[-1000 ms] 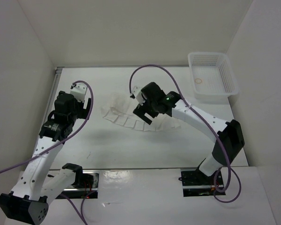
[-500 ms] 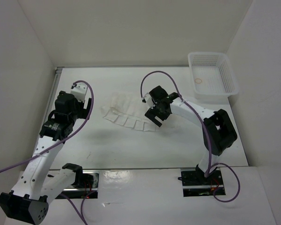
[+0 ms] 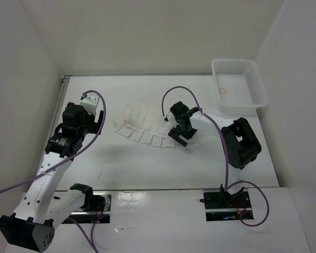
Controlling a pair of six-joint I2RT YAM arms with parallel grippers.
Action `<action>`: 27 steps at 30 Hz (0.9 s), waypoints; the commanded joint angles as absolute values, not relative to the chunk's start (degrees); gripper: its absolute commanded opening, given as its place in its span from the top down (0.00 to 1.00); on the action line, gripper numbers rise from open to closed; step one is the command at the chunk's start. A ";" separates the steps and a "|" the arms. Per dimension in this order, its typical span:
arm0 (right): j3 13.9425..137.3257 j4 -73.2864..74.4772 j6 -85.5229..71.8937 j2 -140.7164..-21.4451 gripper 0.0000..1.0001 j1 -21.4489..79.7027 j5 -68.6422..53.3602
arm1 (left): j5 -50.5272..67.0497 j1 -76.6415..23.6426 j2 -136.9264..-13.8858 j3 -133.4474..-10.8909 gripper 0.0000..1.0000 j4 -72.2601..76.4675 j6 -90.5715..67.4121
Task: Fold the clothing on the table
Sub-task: Fold the skirt
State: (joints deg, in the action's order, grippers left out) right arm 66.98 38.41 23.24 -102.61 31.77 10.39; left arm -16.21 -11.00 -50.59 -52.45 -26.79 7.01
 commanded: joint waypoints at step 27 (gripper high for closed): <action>79.18 15.56 29.88 -116.97 0.01 20.57 34.97 | -12.30 -10.72 -53.34 -52.21 0.00 -27.16 5.80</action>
